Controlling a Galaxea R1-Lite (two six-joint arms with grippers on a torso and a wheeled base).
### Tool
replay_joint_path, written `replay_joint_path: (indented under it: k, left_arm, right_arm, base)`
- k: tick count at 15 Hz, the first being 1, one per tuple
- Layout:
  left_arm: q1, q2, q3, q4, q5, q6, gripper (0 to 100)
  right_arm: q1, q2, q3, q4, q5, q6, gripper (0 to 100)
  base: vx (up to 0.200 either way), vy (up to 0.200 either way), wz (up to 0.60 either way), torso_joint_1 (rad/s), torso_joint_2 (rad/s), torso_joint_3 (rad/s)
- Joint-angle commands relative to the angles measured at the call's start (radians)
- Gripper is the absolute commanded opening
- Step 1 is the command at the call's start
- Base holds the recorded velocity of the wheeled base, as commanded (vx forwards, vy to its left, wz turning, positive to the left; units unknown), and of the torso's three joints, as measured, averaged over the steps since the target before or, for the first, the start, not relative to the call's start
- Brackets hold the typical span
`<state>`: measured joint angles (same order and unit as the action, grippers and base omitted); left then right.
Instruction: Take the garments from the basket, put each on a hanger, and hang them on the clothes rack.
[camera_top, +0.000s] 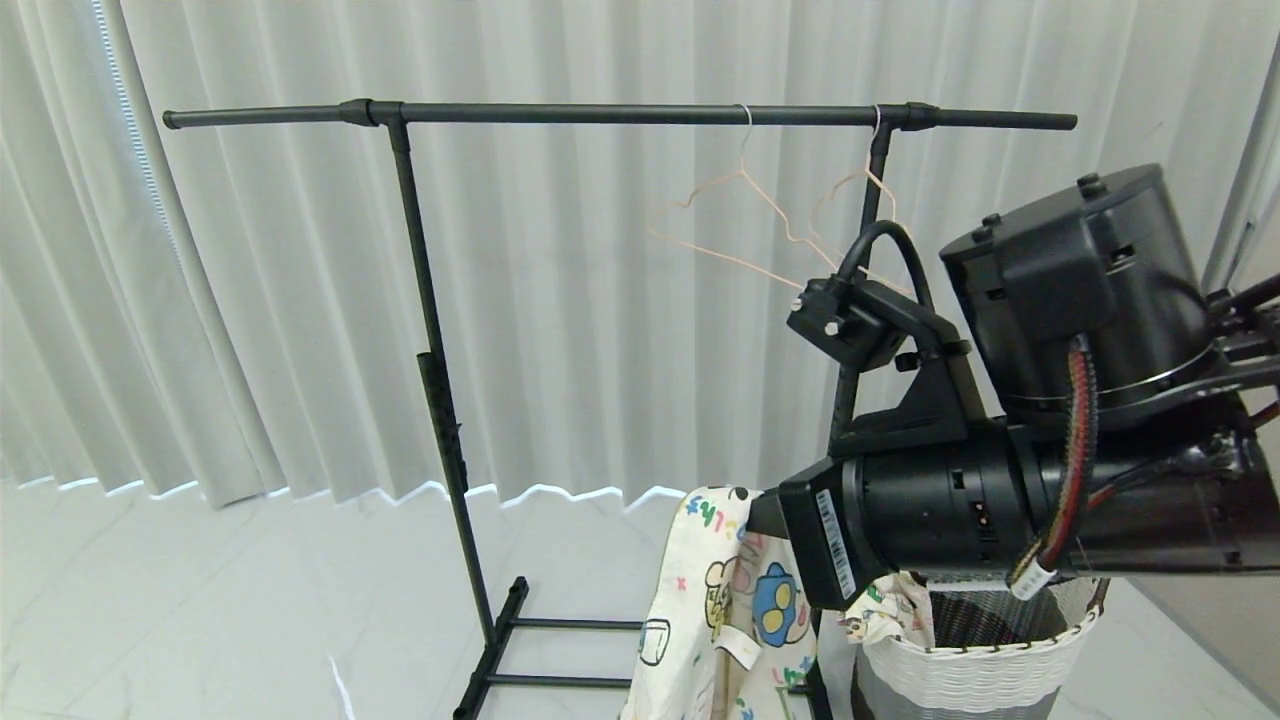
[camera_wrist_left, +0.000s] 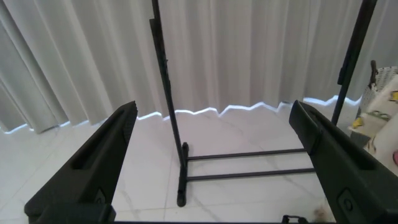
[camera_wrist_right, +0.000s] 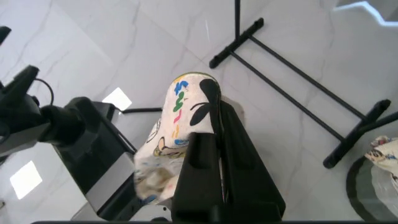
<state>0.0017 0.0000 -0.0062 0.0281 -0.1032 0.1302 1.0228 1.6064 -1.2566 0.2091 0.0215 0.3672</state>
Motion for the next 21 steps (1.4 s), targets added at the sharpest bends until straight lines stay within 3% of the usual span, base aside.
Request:
replay_joint_path:
  k: [1,10,17,19,20,21]
  left_arm:
    - [0.0,0.002,0.0,0.001,0.0,0.003,100]
    - [-0.002,0.0,0.003,-0.007,-0.001,-0.009,100]
    - [-0.011,0.029,0.003,-0.008,0.0,-0.035,100]
    - [-0.019,0.049,-0.029,-0.03,-0.007,-0.095,100]
    - [-0.098,0.204,-0.158,-0.1,-0.009,-0.208,100]
    - [-0.161,0.345,-0.271,-0.181,-0.009,-0.247,100]
  right_arm:
    - [0.0,0.021,0.0,-0.025,0.002,-0.004,0]
    - [0.025,0.098,0.006,-0.226,-0.029,-0.007,0]
    - [0.022,0.092,0.008,-0.237,-0.074,-0.005,0]
    - [0.019,0.09,0.008,-0.237,-0.083,-0.007,0]
    - [0.017,0.09,0.008,-0.237,-0.081,-0.007,0]
    - [0.017,0.092,0.008,-0.238,-0.081,-0.008,0]
  base:
    - [0.0,0.0,0.0,0.0,0.0,0.0]
    - [0.0,0.0,0.0,0.0,0.0,0.0]
    - [0.0,0.0,0.0,0.0,0.0,0.0]
    - [0.0,0.0,0.0,0.0,0.0,0.0]
    - [0.0,0.0,0.0,0.0,0.0,0.0]
    - [0.0,0.0,0.0,0.0,0.0,0.0]
